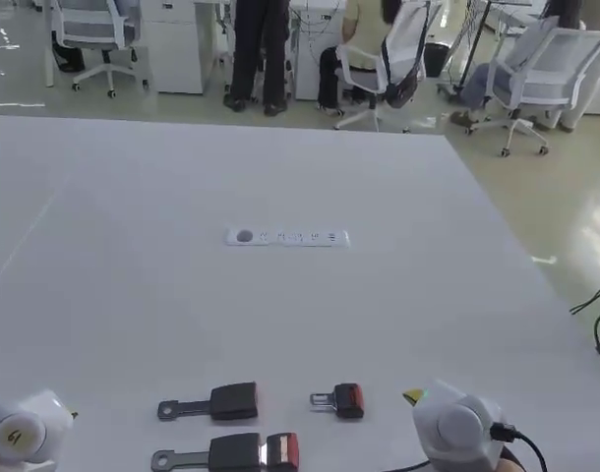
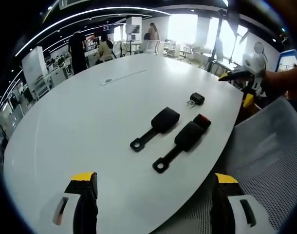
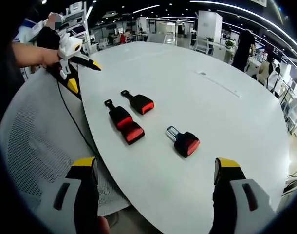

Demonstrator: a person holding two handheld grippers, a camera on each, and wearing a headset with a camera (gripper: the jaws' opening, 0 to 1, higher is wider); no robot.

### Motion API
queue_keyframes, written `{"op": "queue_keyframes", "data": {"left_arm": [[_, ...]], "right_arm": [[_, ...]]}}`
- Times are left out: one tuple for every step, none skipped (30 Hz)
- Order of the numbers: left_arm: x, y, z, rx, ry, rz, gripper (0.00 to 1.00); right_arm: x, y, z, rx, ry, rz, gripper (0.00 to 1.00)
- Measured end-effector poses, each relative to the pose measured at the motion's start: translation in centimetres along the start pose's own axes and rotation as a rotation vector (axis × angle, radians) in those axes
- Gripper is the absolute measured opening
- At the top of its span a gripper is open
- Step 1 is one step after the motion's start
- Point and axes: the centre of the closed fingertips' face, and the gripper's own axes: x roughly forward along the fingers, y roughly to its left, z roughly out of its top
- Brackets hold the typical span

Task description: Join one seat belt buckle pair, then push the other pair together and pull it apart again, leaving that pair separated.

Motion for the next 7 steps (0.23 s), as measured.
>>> {"op": "queue_keyframes", "data": {"left_arm": [[-0.03, -0.09, 0.01, -0.001, -0.001, -0.002, 1.0], [-0.05, -0.15, -0.01, 0.0, -0.002, -0.003, 1.0], [0.02, -0.06, -0.16, 0.003, -0.001, -0.003, 1.0], [0.06, -0.04, -0.26, 0.003, 0.001, -0.005, 1.0], [0.19, -0.19, -0.48, 0.012, 0.01, -0.013, 1.0], [0.24, -0.25, -0.6, 0.021, 0.017, -0.018, 1.0], [0.25, -0.24, -0.63, 0.027, 0.02, -0.018, 1.0]], "right_arm": [[0.05, -0.05, 0.0, 0.002, 0.0, -0.001, 1.0], [0.05, 0.01, 0.09, 0.006, -0.003, 0.001, 1.0], [0.04, 0.09, 0.2, 0.007, -0.005, 0.0, 1.0], [0.05, 0.12, 0.23, 0.008, -0.006, 0.0, 1.0], [0.18, 0.28, 0.22, 0.009, -0.006, 0.003, 1.0], [0.27, 0.46, 0.2, 0.009, -0.005, 0.006, 1.0], [0.25, 0.64, 0.24, 0.007, -0.003, 0.009, 0.99]]}}
